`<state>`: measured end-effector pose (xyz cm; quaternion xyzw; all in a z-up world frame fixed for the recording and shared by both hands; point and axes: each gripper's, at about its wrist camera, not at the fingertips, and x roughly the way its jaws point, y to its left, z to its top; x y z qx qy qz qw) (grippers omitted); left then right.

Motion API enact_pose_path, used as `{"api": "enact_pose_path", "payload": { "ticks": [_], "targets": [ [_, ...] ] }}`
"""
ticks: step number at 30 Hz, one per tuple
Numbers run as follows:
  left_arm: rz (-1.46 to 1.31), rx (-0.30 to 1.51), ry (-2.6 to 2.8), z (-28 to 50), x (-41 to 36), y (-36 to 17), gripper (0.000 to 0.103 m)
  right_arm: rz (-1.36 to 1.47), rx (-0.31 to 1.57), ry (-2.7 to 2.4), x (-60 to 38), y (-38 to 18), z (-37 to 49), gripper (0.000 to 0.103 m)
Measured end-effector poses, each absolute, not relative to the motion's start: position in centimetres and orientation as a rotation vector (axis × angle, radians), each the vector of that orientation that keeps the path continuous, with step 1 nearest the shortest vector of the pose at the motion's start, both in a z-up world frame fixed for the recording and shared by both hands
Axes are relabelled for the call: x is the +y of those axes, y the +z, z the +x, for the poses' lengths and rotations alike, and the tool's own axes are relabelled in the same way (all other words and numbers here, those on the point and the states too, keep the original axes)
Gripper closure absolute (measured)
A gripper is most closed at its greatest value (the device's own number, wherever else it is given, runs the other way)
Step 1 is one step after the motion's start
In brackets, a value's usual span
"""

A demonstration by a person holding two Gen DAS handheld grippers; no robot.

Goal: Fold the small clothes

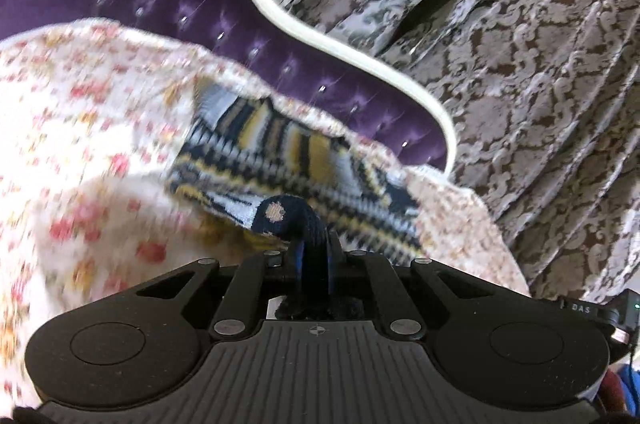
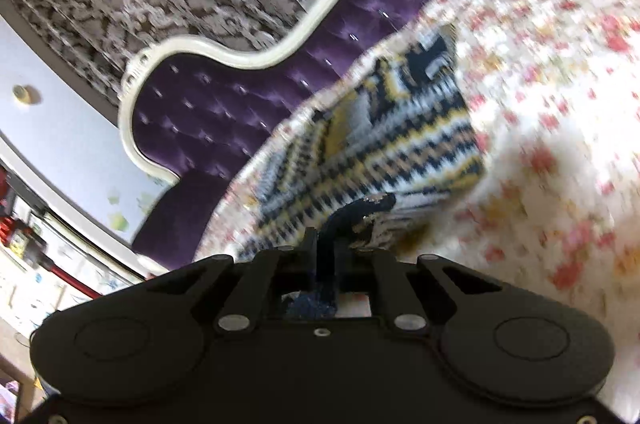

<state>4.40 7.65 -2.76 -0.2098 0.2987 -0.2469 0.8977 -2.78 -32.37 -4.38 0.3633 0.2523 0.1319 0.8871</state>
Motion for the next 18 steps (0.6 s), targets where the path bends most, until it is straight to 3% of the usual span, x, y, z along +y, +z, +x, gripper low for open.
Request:
{"api": "enact_pose_path", "payload": {
  "ticks": [18],
  "targets": [
    [-0.397,0.439,-0.503,16.7,4.9,2.0,0.094,0.708,0.344,0.301,-35.7,1.7,11.1,0.088]
  ]
}}
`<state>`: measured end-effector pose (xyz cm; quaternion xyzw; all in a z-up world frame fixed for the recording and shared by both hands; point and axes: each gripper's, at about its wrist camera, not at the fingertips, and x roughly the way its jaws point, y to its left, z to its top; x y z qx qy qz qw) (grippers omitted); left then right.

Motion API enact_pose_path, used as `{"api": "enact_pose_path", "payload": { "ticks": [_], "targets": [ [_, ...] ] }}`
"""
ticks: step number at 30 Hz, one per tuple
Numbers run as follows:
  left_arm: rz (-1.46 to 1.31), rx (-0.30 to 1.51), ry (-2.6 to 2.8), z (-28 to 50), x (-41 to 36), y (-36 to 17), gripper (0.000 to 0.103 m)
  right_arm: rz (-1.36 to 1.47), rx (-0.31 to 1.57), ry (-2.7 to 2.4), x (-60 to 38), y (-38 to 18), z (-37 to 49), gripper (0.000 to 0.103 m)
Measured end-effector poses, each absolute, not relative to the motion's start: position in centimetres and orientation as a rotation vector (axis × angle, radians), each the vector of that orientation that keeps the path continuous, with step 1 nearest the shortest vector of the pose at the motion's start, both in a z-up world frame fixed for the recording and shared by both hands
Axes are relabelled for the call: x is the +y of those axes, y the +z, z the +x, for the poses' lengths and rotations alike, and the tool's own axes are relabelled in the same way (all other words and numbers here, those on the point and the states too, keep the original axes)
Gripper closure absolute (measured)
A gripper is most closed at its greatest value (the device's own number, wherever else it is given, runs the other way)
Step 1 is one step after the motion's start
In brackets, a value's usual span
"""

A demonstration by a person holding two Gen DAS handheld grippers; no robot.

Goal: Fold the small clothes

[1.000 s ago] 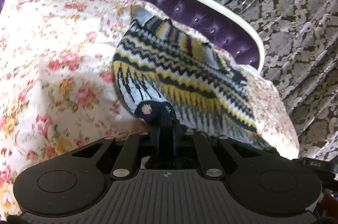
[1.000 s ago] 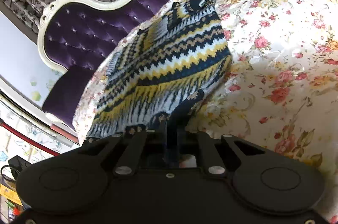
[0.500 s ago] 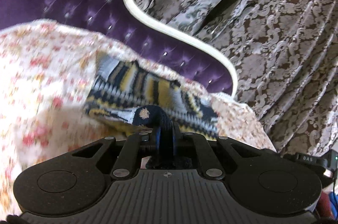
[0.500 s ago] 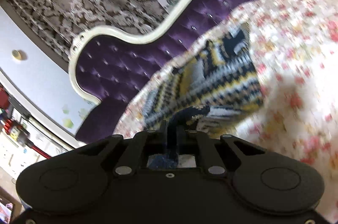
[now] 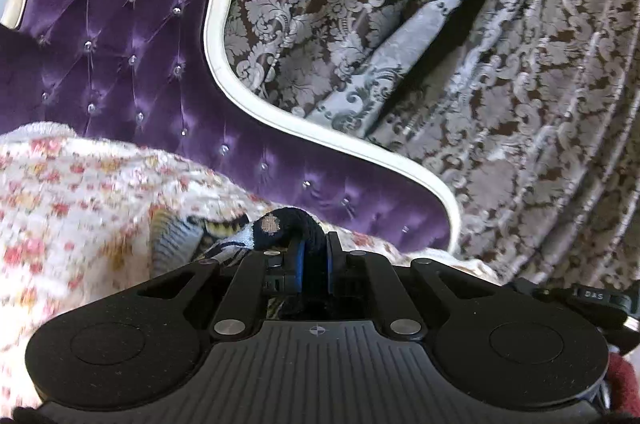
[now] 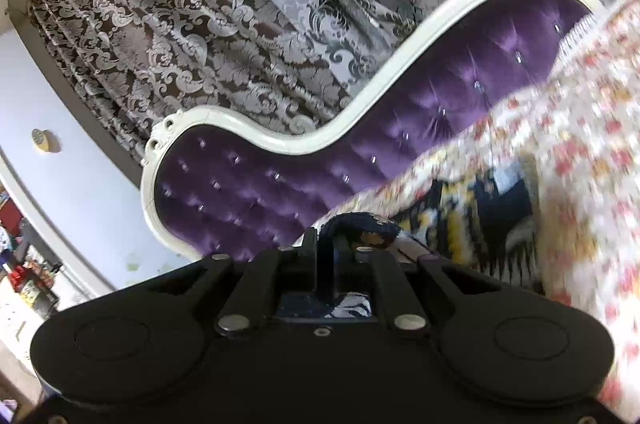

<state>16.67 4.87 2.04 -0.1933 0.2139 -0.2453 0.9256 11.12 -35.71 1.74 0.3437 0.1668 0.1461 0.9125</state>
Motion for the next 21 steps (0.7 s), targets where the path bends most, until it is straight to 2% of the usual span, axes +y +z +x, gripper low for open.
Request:
{"api": "enact_pose_path", "payload": {
  "ticks": [8,21],
  "targets": [
    [-0.379,0.435,-0.451,23.3,2.8,0.4,0.094,0.648,0.344,0.231,-37.1,-0.3,18.4,0.088],
    [-0.324,0.530,-0.358,31.2,-0.2,-4.8,0.093,0.587,0.458,0.101,-37.8,-5.9,27.4,0.088]
  ]
}}
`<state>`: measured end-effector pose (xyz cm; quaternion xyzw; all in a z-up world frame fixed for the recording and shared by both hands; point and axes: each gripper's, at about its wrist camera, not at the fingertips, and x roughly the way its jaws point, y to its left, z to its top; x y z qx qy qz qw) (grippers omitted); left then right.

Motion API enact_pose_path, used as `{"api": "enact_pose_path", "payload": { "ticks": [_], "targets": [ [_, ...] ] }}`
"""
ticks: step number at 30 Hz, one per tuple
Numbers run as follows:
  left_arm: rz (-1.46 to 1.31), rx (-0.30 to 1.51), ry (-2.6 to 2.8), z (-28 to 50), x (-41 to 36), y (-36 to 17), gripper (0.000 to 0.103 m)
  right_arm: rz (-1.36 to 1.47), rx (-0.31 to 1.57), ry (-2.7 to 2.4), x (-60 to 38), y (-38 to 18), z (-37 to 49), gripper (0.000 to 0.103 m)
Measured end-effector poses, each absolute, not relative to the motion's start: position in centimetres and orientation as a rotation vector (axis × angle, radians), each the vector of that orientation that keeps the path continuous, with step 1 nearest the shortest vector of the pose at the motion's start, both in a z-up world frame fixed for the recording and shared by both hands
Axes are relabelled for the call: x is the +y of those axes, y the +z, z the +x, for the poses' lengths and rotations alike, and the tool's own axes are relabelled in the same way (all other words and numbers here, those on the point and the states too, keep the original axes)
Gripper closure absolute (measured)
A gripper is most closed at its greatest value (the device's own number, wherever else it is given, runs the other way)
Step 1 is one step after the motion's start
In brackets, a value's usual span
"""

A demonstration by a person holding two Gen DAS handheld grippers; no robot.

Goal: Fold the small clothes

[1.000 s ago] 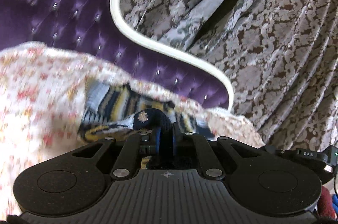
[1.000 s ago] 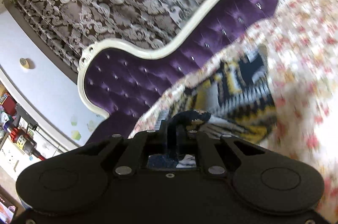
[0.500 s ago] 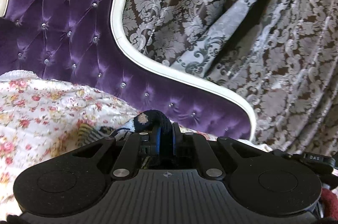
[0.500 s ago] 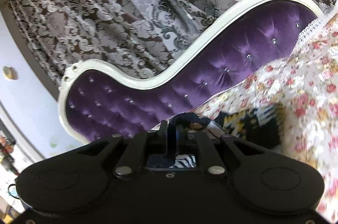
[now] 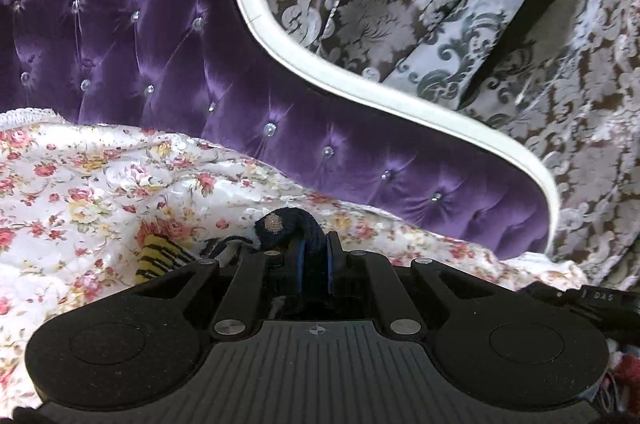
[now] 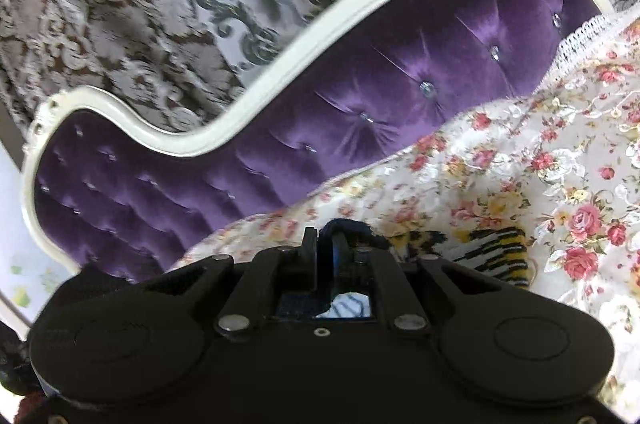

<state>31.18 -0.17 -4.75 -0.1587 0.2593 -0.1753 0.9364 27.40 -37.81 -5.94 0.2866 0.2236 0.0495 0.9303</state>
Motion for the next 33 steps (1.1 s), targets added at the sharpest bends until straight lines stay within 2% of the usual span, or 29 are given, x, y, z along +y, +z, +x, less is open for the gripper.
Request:
{"api": "enact_pose_path", "payload": {
  "ticks": [4,8,10,12,16,18,21,26,33],
  "targets": [
    [-0.312,0.543,-0.337,32.5,-0.8,-5.7,0.093,0.561,0.483,0.067,-37.6,-7.3,28.7,0.088],
    [-0.292,0.548,-0.314,33.4,-1.1,-6.8,0.088,0.548,0.485,0.034,-37.4,-8.5,29.5,0.088],
    [-0.293,0.546,-0.293,33.8,-1.0,-7.3,0.080,0.525,0.481,0.015,-37.1,-9.2,29.6,0.087],
    [-0.284,0.553,-0.258,34.0,-0.6,-7.9,0.061,0.520,0.473,-0.006,-37.0,-9.8,29.6,0.087],
    [-0.289,0.583,-0.232,34.2,0.8,-8.9,0.051,0.572,0.465,-0.013,-37.6,-10.8,29.7,0.084],
    [-0.305,0.590,-0.223,34.1,1.5,-9.5,0.041,0.582,0.456,-0.008,-37.6,-10.9,29.5,0.084],
    [-0.331,0.582,-0.227,33.9,2.0,-10.3,0.040,0.613,0.454,0.010,-38.0,-11.3,29.6,0.080],
    [-0.336,0.518,-0.194,33.0,2.4,-9.1,0.039,0.668,0.440,0.032,-38.6,-12.0,29.6,0.080],
    [-0.195,0.451,-0.254,30.3,1.6,-6.3,0.038,0.699,0.424,0.056,-38.8,-12.2,29.5,0.075]
  ]
}}
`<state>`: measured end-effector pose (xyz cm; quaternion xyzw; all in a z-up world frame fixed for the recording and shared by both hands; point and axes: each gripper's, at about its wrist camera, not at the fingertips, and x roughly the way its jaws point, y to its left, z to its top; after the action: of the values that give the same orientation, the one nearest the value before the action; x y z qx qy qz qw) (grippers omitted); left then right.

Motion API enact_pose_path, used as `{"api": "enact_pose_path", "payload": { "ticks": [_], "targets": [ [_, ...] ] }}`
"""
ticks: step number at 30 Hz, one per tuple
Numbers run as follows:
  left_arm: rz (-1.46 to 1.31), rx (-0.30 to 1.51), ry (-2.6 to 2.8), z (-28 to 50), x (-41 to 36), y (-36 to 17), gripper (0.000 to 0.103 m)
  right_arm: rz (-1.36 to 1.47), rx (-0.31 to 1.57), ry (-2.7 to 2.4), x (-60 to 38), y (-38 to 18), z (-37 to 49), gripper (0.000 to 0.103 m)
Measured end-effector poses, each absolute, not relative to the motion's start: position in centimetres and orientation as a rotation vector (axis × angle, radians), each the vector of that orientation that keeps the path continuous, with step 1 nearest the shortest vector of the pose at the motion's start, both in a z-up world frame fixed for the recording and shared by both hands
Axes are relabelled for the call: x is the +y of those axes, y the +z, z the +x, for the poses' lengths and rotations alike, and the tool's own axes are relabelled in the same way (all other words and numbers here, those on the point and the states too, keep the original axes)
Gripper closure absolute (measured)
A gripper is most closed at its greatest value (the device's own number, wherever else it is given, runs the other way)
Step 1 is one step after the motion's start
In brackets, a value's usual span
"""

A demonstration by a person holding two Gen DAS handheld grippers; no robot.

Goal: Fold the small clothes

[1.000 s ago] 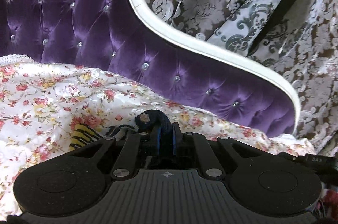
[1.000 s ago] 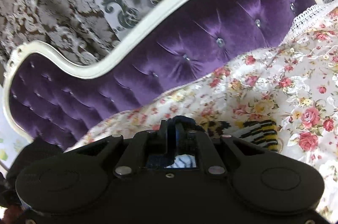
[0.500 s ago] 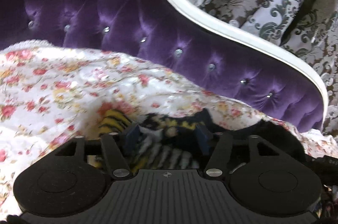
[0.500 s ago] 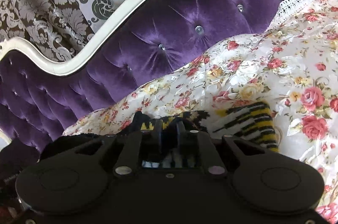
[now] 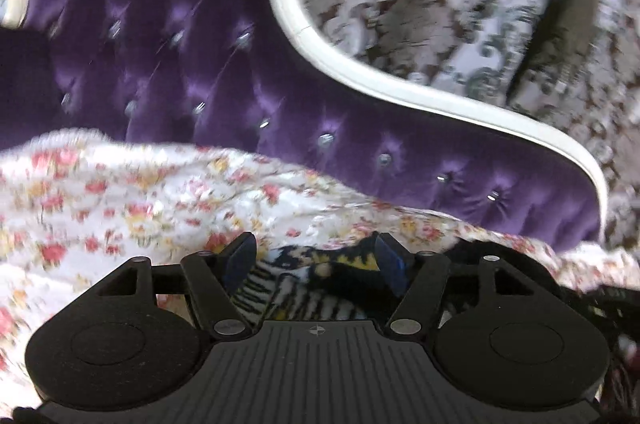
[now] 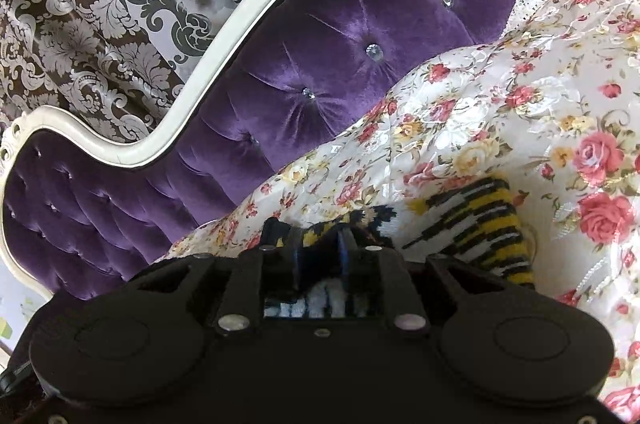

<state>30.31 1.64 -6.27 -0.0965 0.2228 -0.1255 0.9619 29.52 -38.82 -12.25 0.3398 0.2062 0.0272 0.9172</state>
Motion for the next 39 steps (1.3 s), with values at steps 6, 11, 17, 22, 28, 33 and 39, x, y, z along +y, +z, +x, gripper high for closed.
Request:
{"api": "enact_pose_path", "payload": {
  "ticks": [6,11,17,22,28,33,39],
  "targets": [
    [0.059,0.470,-0.351,28.3,-1.4,-6.3,0.036,0.699,0.417,0.081,-38.7,-12.1,29.5,0.062],
    [0.095,0.553,-0.332,30.6,-2.8,-7.7,0.036,0.683,0.412,0.103,-38.4,-11.9,29.5,0.053],
    [0.018,0.651,-0.183,35.9,-2.1,-8.3,0.036,0.687,0.412,0.110,-38.5,-11.9,29.4,0.052],
    [-0.102,0.668,-0.094,36.7,-0.1,-7.5,0.036,0.666,0.421,0.133,-38.2,-11.6,29.6,0.042],
    [-0.020,0.615,-0.170,32.9,-0.5,-5.3,0.036,0.522,0.476,0.224,-36.2,-9.7,30.5,0.001],
    [0.048,0.622,-0.258,30.5,-2.3,-5.2,0.036,0.463,0.463,0.174,-35.6,-7.1,29.0,0.000],
    [0.143,0.678,-0.302,28.8,-3.9,-7.2,0.036,0.392,0.490,0.101,-35.0,-5.8,26.4,0.000]
  ]
}}
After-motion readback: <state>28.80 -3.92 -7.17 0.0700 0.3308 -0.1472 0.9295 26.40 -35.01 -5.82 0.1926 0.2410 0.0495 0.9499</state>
